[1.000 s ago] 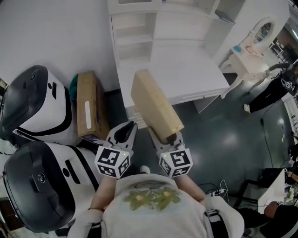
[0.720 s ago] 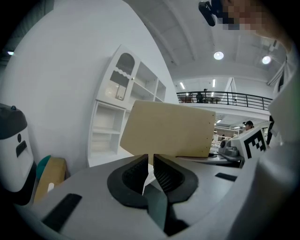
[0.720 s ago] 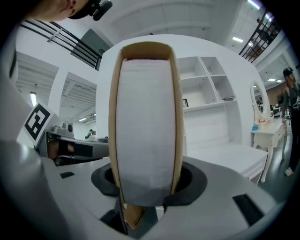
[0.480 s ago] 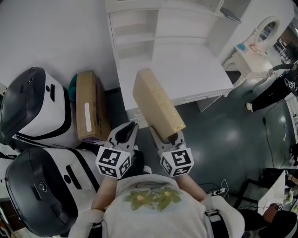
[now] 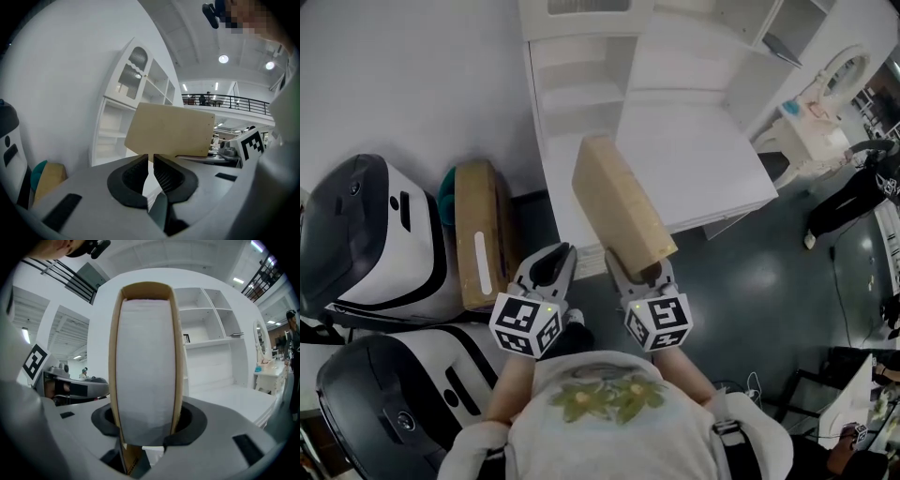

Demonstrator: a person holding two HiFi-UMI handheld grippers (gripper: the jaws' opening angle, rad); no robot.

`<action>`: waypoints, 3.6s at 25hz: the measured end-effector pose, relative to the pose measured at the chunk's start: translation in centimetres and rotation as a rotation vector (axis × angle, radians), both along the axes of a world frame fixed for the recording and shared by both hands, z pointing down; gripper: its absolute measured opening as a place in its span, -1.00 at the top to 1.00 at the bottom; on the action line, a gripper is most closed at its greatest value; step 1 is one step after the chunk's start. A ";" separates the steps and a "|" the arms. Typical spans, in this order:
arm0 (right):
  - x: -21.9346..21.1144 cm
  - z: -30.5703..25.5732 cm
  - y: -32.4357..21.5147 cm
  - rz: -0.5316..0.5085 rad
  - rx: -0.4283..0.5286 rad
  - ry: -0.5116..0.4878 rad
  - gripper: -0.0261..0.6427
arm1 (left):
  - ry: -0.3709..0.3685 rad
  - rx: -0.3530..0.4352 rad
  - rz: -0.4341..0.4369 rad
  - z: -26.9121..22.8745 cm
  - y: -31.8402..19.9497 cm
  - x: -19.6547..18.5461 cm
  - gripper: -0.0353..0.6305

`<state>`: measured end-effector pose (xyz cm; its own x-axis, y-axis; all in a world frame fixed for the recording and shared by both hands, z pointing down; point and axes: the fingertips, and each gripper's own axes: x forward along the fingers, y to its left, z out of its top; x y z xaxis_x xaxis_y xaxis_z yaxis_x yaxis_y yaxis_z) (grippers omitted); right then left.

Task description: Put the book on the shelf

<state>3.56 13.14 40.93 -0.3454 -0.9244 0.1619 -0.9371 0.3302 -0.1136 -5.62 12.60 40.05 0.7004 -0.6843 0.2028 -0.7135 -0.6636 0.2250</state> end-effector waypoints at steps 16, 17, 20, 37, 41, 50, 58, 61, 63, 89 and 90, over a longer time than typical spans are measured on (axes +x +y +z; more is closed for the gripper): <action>-0.6 0.1 -7.8 0.078 0.007 0.029 0.22 | 0.029 -0.040 0.052 1.9 -6.5 -1.4 0.72; -0.5 0.1 -8.3 0.080 0.007 0.028 0.22 | 0.032 -0.043 0.051 2.0 -7.0 -1.4 0.72; -0.1 0.1 -9.9 0.078 0.009 0.032 0.22 | 0.035 -0.058 0.045 2.4 -8.4 -1.1 0.72; 2.1 -0.5 -20.4 0.050 0.031 0.045 0.21 | 0.009 -0.042 0.036 1.4 -17.9 2.4 0.72; 2.4 -0.8 -22.6 0.037 0.048 0.045 0.21 | 0.004 -0.033 0.017 1.2 -19.9 2.7 0.72; 2.7 0.1 -26.8 0.021 0.054 0.054 0.21 | -0.012 -0.006 -0.009 0.7 -23.5 3.5 0.72; 2.5 1.6 -29.7 0.020 0.034 0.074 0.21 | -0.024 -0.010 -0.054 1.1 -25.6 2.9 0.72; 2.5 2.3 -30.8 0.023 0.028 0.091 0.21 | -0.024 -0.016 -0.075 1.3 -26.2 2.6 0.72; 2.4 2.6 -31.4 0.022 0.021 0.096 0.21 | -0.026 -0.020 -0.087 1.5 -26.6 2.3 0.72; 0.0 3.4 -35.1 -0.012 0.043 0.123 0.21 | -0.033 -0.055 -0.155 3.4 -29.5 2.2 0.72; 0.0 3.4 -35.2 -0.011 0.042 0.122 0.21 | -0.033 -0.056 -0.155 3.5 -29.6 2.2 0.72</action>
<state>3.52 -22.07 44.32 -0.3360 -0.9274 0.1645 -0.9392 0.3430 0.0154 -3.46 -17.02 43.54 0.5798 -0.7705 0.2647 -0.8138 -0.5323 0.2331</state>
